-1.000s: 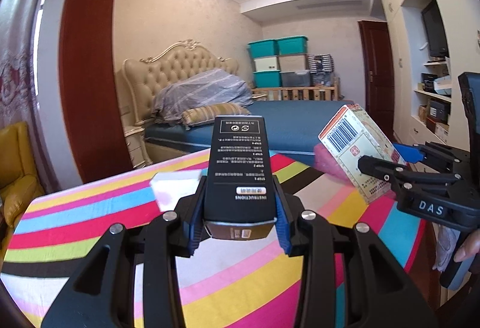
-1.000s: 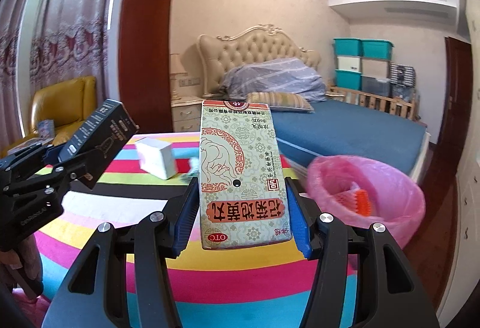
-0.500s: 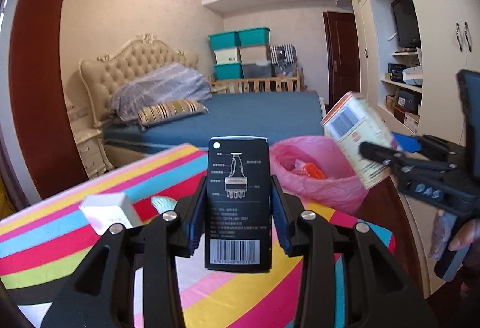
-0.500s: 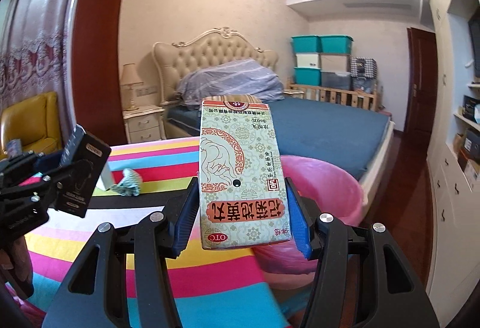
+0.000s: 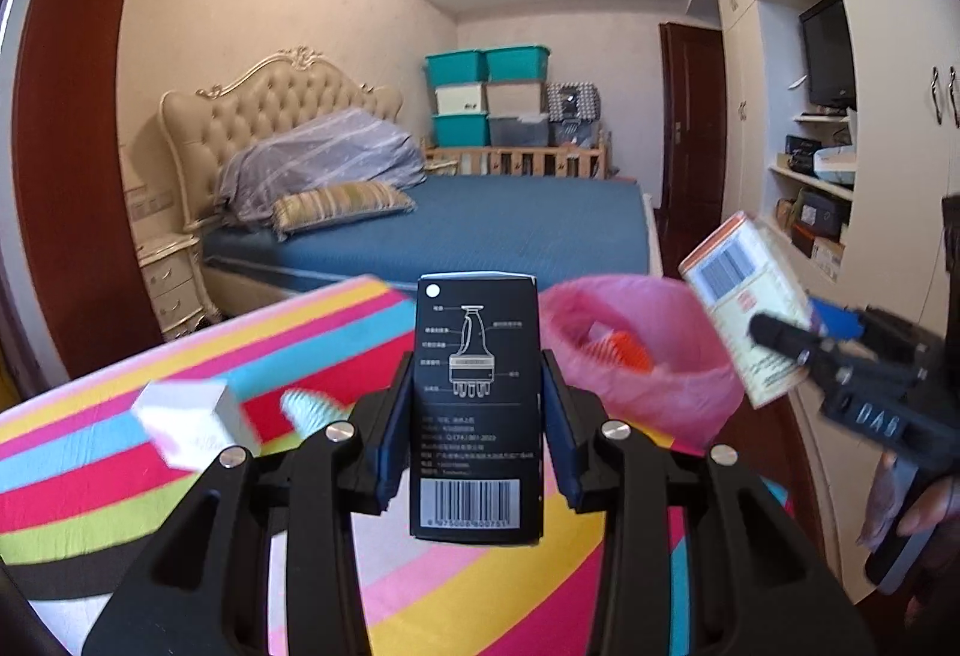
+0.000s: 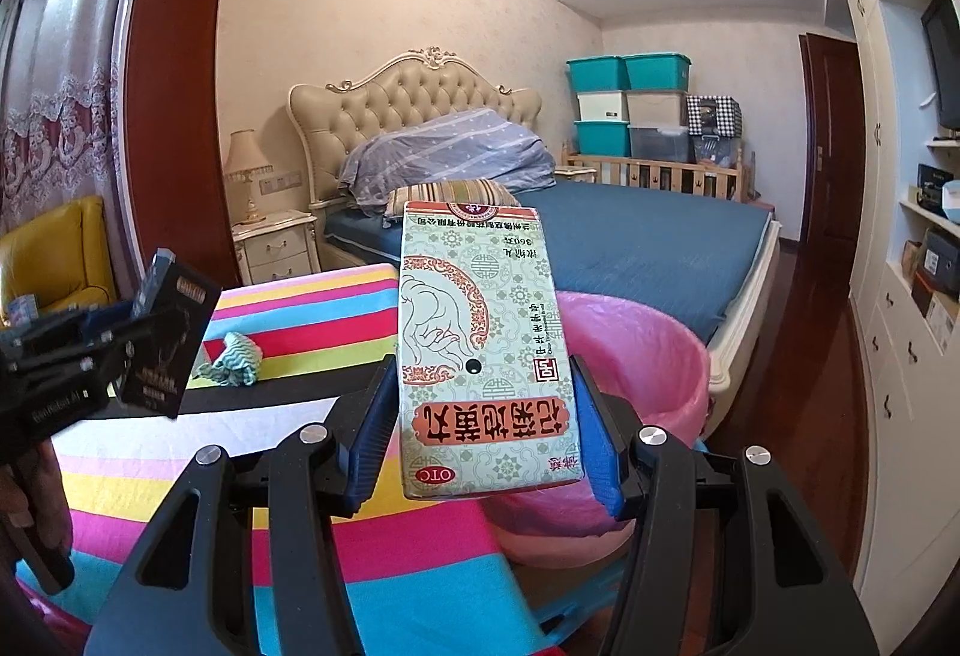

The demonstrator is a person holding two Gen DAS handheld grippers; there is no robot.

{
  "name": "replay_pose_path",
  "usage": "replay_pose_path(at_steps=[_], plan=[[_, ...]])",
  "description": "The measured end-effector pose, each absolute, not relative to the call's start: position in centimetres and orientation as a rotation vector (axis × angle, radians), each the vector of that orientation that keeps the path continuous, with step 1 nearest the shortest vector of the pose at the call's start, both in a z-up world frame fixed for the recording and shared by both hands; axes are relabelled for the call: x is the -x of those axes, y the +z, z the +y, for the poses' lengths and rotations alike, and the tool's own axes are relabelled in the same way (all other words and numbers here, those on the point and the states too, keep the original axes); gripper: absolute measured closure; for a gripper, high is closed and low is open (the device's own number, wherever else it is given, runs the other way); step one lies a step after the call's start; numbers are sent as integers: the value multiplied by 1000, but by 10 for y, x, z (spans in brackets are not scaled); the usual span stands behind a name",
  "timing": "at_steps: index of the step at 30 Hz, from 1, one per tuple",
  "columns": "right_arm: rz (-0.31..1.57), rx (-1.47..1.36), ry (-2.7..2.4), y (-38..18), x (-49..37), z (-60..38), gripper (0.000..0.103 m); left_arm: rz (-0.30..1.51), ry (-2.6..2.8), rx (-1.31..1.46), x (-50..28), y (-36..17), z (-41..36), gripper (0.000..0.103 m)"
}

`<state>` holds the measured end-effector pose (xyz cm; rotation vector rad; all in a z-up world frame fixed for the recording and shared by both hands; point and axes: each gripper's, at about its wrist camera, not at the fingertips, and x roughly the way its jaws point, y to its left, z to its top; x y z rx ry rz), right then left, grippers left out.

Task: Collect trash
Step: 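Carry both boxes over the pink bin and open both tools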

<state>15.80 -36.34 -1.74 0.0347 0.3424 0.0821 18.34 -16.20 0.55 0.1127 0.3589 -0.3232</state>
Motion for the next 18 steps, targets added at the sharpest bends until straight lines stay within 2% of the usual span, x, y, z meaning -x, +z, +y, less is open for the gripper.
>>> replay_pose_path(at_steps=[5, 18], plan=[[341, -5, 47, -12, -176, -379, 50, 332, -379, -89, -207, 19, -192, 65], [423, -47, -40, -28, -242, -434, 50, 419, -441, -13, -300, 21, -268, 64]])
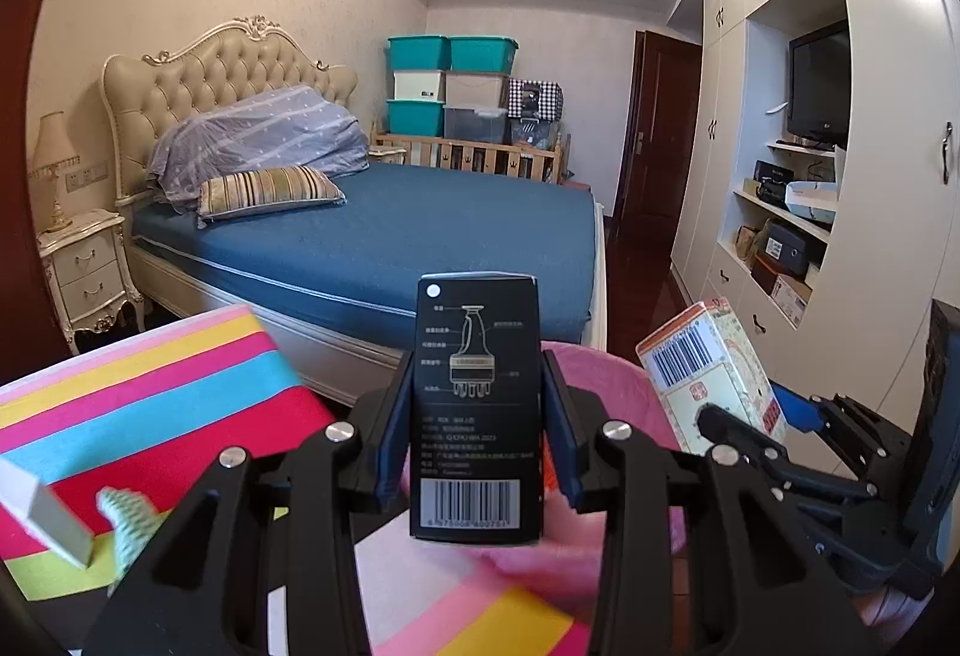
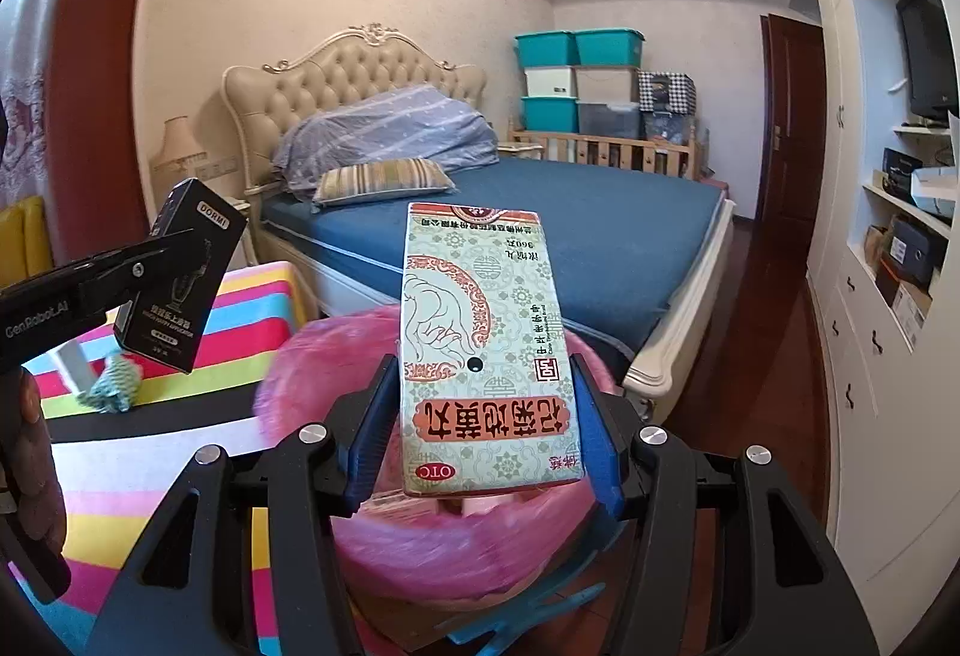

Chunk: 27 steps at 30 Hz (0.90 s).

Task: Collect trash
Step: 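Carry both boxes over the pink bin and open both tools, then return both tools from the bin to the table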

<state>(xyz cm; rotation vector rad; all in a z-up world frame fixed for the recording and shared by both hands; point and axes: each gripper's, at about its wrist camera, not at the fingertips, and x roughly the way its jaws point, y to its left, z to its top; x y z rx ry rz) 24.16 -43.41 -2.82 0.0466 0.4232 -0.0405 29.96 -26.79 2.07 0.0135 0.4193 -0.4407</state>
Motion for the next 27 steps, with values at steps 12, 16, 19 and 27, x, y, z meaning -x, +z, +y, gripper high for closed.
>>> replay_pose_path(at_steps=[12, 16, 19, 27], plan=[[375, -129, -14, -36, -254, -453, 38, 442, -462, 69, -340, 26, -282, 19], [363, -133, -7, -31, -245, -450, 36, 440, -433, 69, -333, 24, -262, 16], [357, -120, 7, -26, -239, -446, 36, 428, -411, 48, -319, 23, -248, 12], [369, -68, 80, -17, -237, -400, 36, 395, -291, -12, -278, 25, -180, 5]])
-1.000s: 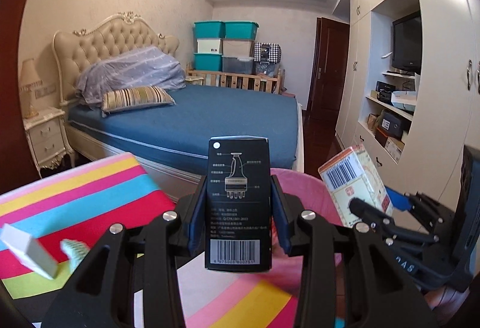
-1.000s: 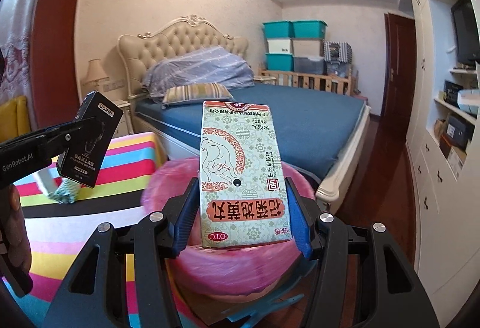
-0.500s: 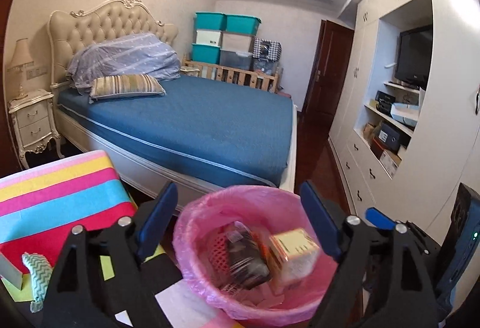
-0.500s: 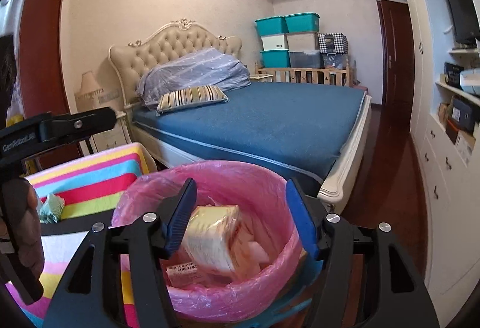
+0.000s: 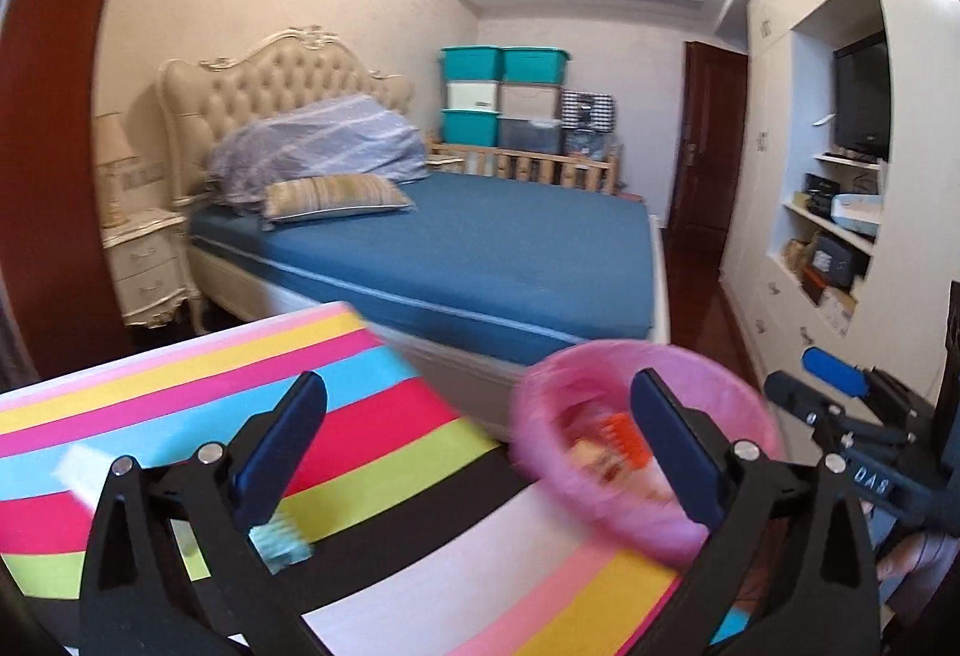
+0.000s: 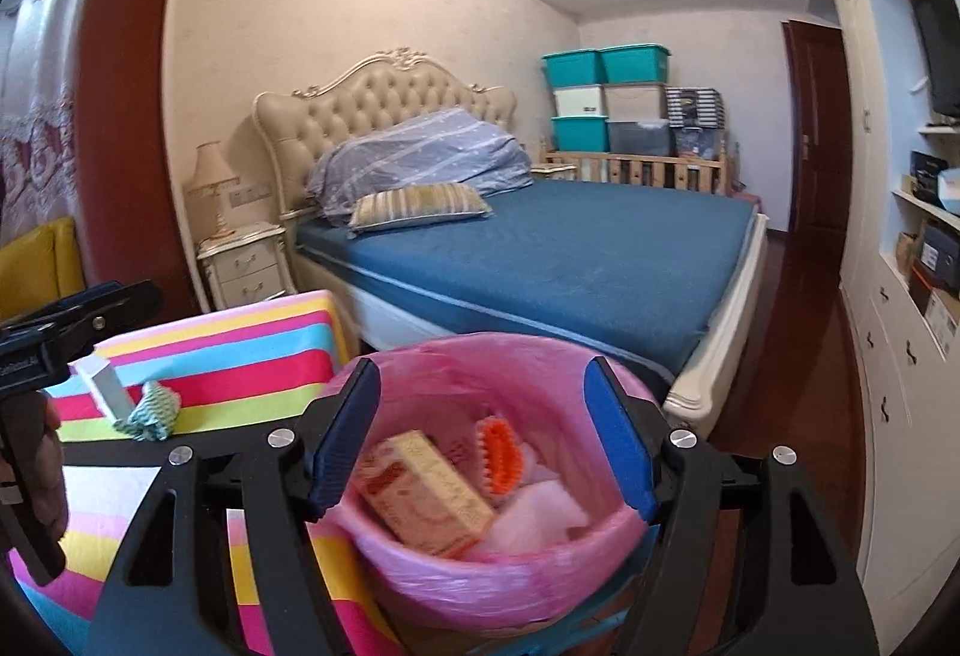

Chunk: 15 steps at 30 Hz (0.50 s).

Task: Collect trash
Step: 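Return both tools from the bin to the table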

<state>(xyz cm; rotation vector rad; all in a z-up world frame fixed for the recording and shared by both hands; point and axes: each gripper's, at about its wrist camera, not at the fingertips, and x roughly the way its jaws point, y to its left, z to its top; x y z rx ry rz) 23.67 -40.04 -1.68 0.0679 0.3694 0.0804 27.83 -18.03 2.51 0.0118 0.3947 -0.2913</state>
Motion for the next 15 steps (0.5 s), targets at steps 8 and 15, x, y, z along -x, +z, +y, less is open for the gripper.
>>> replay_pose_path(at_steps=[8, 15], plan=[[448, -17, 201, -33, -249, -321, 36, 404, -79, -48, -245, 15, -85, 5], [533, 42, 301, -47, -255, -248, 34, 493, 98, -59, -223, -9, -13, 5]])
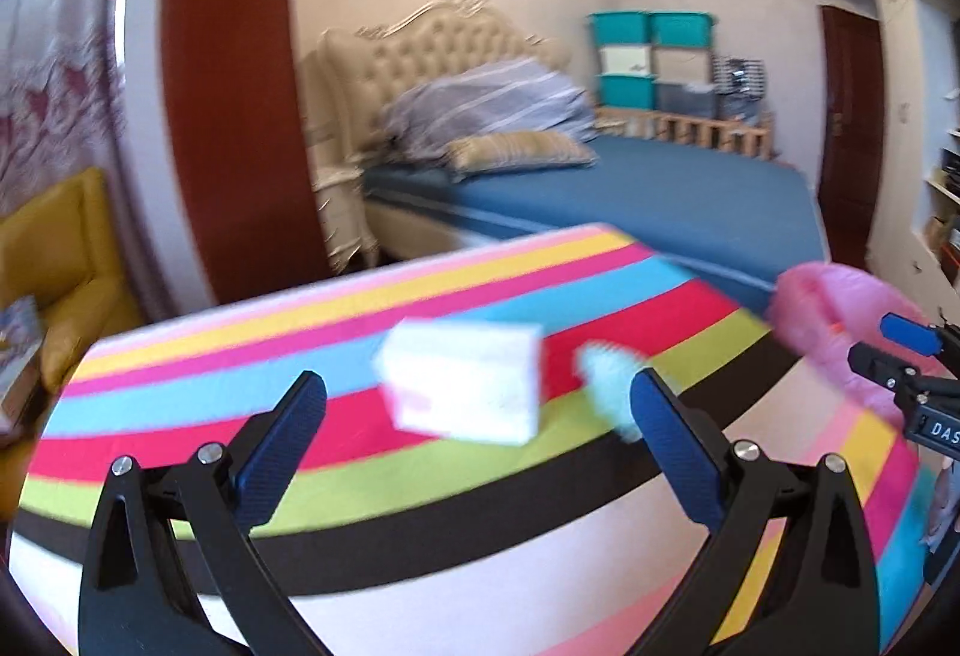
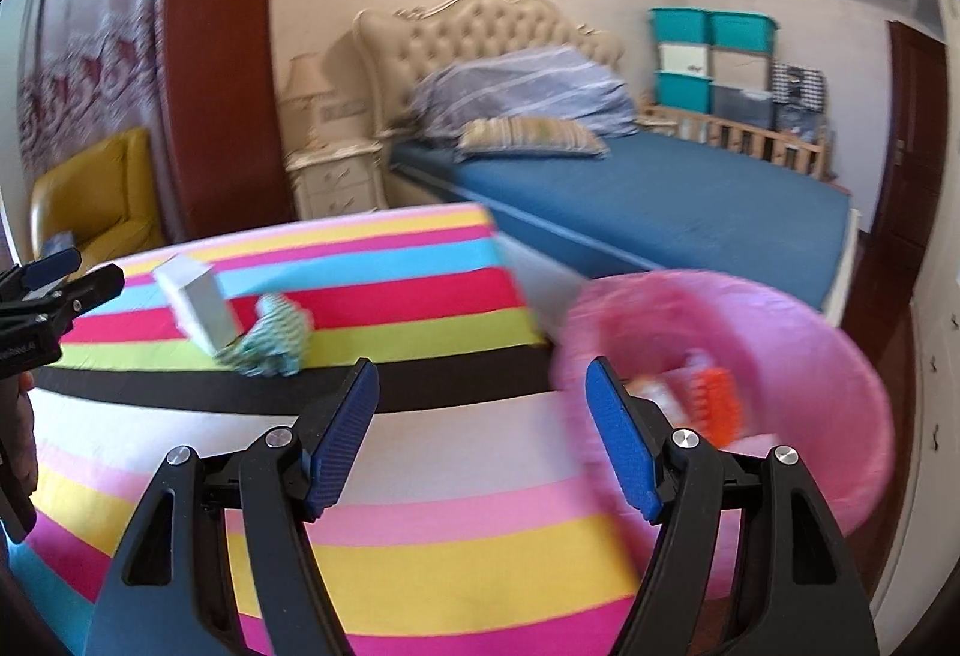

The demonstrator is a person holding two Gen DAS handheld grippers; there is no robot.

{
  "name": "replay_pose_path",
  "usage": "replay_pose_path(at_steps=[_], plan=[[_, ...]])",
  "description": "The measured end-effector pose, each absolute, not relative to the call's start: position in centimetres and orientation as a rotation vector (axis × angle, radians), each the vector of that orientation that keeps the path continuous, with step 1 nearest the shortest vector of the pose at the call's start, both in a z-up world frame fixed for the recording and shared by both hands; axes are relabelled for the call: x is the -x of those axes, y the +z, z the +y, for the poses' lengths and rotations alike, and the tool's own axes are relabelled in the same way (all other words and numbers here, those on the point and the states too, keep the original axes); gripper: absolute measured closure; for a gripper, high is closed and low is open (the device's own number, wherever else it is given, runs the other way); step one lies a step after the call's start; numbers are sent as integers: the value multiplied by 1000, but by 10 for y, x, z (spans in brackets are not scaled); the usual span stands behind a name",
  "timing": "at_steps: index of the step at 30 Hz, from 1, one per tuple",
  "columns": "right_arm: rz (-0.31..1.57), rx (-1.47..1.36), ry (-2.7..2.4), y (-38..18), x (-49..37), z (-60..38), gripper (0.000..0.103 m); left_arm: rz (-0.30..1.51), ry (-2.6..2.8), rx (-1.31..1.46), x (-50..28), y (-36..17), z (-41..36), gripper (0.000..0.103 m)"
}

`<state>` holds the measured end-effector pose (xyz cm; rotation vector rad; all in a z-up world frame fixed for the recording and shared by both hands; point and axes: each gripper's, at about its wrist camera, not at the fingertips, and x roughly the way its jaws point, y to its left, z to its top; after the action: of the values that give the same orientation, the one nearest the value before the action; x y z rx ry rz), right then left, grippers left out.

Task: Collect trash
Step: 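Return both tools from the bin to the table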

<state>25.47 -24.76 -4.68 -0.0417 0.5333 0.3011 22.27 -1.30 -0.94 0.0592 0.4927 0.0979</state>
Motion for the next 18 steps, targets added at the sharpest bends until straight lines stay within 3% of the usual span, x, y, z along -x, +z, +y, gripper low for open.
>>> replay_pose_path(at_steps=[9, 18], plan=[[596, 140, 373, -52, -268, -165, 27, 556, 153, -34, -210, -26, 22, 5], [655, 157, 356, -59, -301, -121, 27, 549, 164, -9, -202, -36, 45, 5]])
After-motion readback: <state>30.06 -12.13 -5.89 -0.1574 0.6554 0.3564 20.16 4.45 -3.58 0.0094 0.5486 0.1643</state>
